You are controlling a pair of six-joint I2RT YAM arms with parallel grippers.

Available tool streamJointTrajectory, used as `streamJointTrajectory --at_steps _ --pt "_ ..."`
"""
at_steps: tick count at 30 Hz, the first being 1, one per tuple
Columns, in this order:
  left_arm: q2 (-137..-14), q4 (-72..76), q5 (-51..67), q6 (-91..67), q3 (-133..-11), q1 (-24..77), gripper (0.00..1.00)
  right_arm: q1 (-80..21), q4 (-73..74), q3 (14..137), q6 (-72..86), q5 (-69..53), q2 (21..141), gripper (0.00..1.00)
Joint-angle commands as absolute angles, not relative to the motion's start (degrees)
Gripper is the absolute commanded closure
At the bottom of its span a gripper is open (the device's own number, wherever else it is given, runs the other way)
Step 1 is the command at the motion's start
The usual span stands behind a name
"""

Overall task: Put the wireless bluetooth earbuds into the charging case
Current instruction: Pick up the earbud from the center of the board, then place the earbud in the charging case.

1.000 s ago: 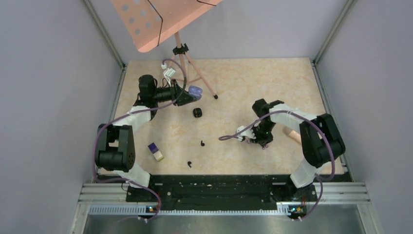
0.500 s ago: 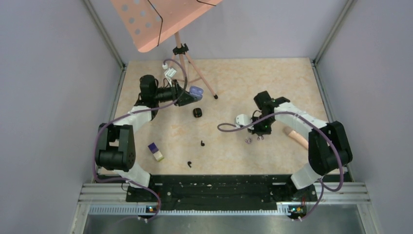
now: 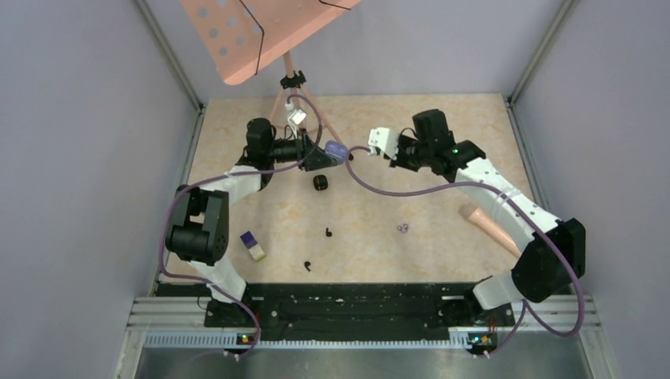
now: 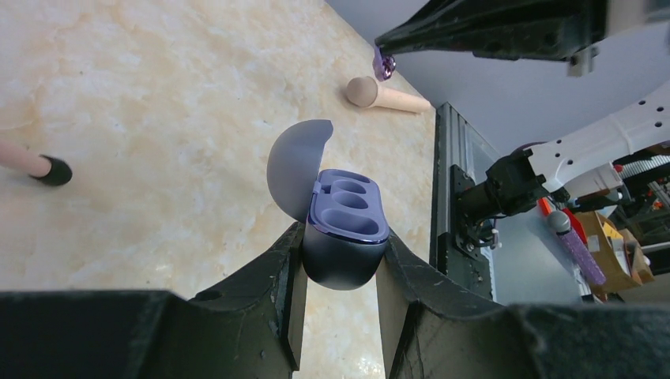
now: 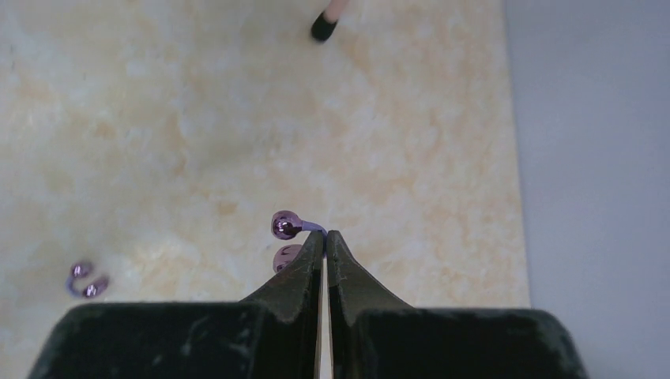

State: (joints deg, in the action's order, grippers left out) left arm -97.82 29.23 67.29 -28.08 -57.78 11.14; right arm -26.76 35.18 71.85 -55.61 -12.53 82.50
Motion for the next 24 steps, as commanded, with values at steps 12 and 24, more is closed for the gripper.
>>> streamJointTrajectory --at_steps 12,24 --pt "-100.4 38.4 68.1 -34.0 -65.1 14.8 1.00 -35.1 10.7 78.9 -38.5 -17.6 81.1 1.00" --pt "-97.2 41.1 65.6 -32.6 -62.7 15.3 1.00 -40.1 6.8 78.7 -38.1 -12.5 83.6 1.00"
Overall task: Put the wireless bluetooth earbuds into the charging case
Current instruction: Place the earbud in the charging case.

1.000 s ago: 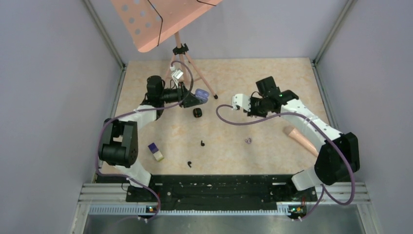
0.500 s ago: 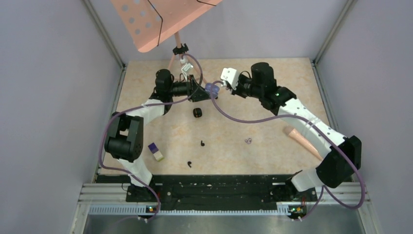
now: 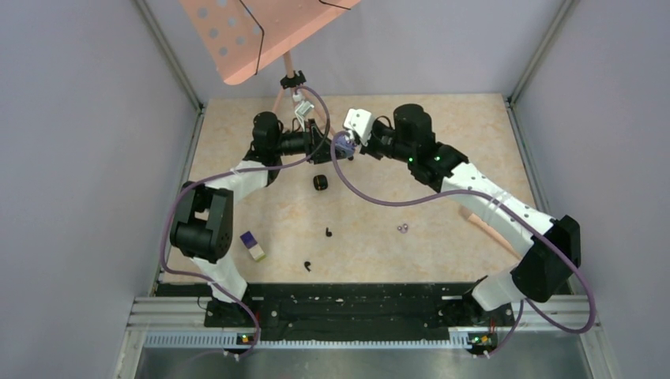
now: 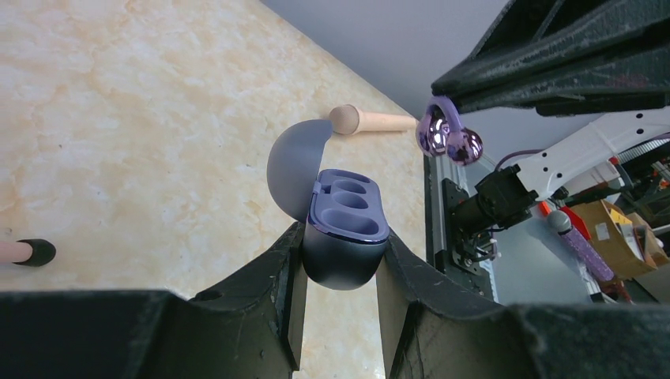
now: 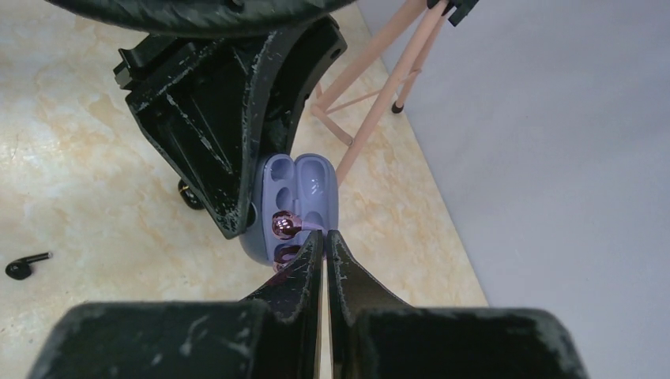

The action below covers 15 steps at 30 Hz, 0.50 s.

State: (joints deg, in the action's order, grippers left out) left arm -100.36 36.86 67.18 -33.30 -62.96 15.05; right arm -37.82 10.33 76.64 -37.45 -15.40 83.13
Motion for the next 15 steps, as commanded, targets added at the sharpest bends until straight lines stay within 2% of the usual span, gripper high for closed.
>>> streamJointTrajectory --at_steps 1,15 --pt "-96.9 41.1 65.3 -32.6 -62.6 15.3 1.00 -40.5 6.2 78.3 -38.6 -11.5 83.6 1.00" --pt "-95.2 43.4 65.6 -33.9 -61.5 15.3 1.00 -41.8 3.9 75.8 -41.3 -6.3 84.0 1.00"
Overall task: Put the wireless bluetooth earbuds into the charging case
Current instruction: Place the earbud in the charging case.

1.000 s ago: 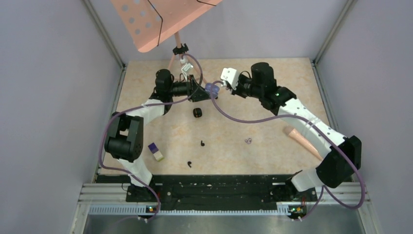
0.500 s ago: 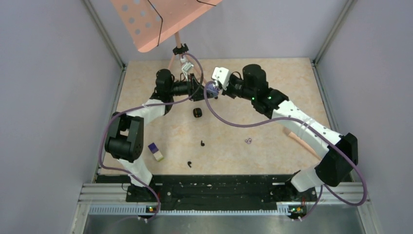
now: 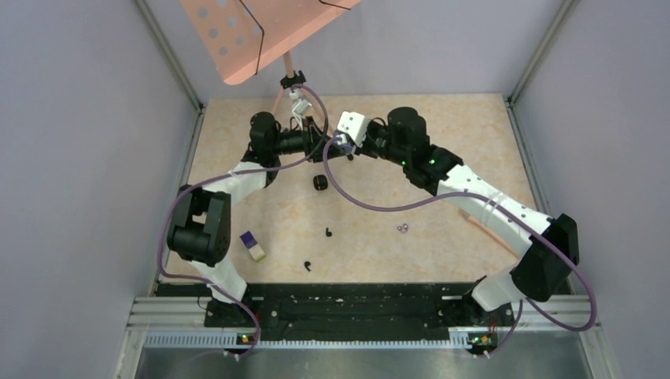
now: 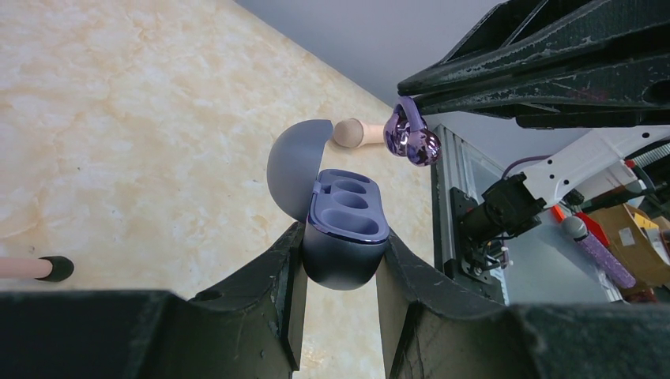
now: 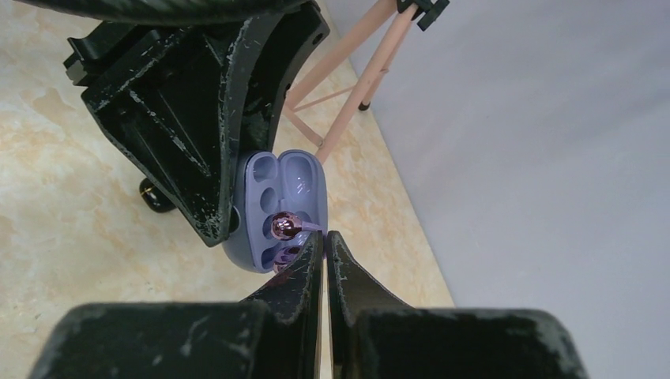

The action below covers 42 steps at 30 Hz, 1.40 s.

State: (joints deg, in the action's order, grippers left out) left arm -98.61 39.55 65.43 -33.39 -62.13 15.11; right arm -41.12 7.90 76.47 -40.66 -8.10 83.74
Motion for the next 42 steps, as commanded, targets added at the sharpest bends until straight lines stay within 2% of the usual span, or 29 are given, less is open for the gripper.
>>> streamJointTrajectory --at_steps 1,36,42 --pt "-95.0 43.6 65.7 -33.8 -61.5 15.3 1.00 -42.0 3.8 75.8 -41.3 -6.3 84.1 1.00" --pt "-95.7 45.2 63.7 -37.1 -62.0 14.8 1.00 -44.4 1.4 73.0 -43.4 -3.1 84.6 1.00" --pt "-95.7 45.4 64.1 -37.1 -62.0 14.7 1.00 -44.6 -2.1 71.7 -43.9 2.0 85.3 1.00"
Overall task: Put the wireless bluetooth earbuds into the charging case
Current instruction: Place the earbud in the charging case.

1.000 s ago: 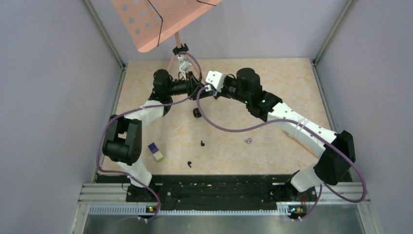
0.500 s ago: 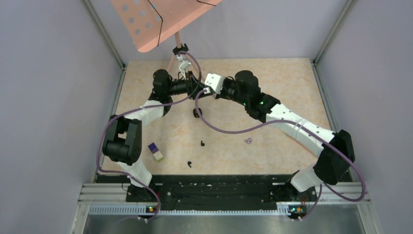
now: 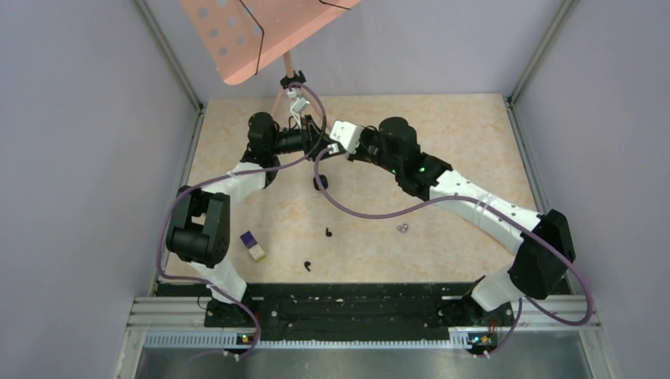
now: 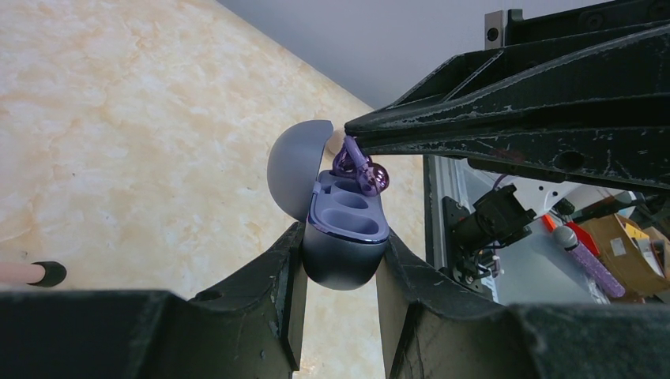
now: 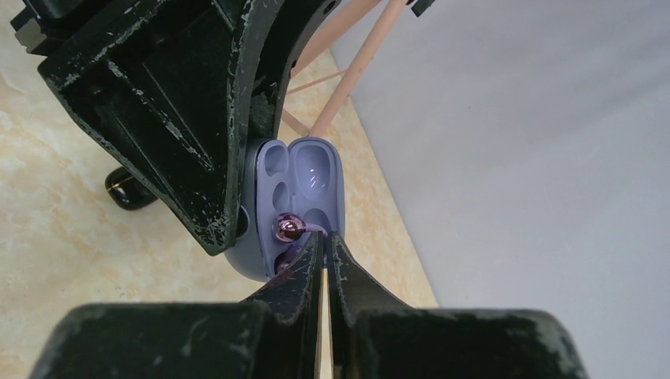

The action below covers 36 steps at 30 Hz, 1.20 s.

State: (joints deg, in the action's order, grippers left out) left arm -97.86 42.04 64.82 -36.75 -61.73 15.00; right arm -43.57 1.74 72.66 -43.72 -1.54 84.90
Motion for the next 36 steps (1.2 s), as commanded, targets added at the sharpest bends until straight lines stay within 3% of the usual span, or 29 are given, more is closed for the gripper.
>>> streamJointTrajectory --at_steps 1,36 --pt "-95.7 45.4 64.1 -37.1 -61.9 14.7 1.00 -44.7 -2.9 71.6 -44.0 2.7 85.3 1.00" --pt "-95.9 42.3 61.5 -35.5 -61.5 14.1 1.00 -44.7 -5.2 72.9 -40.6 4.9 87.0 1.00"
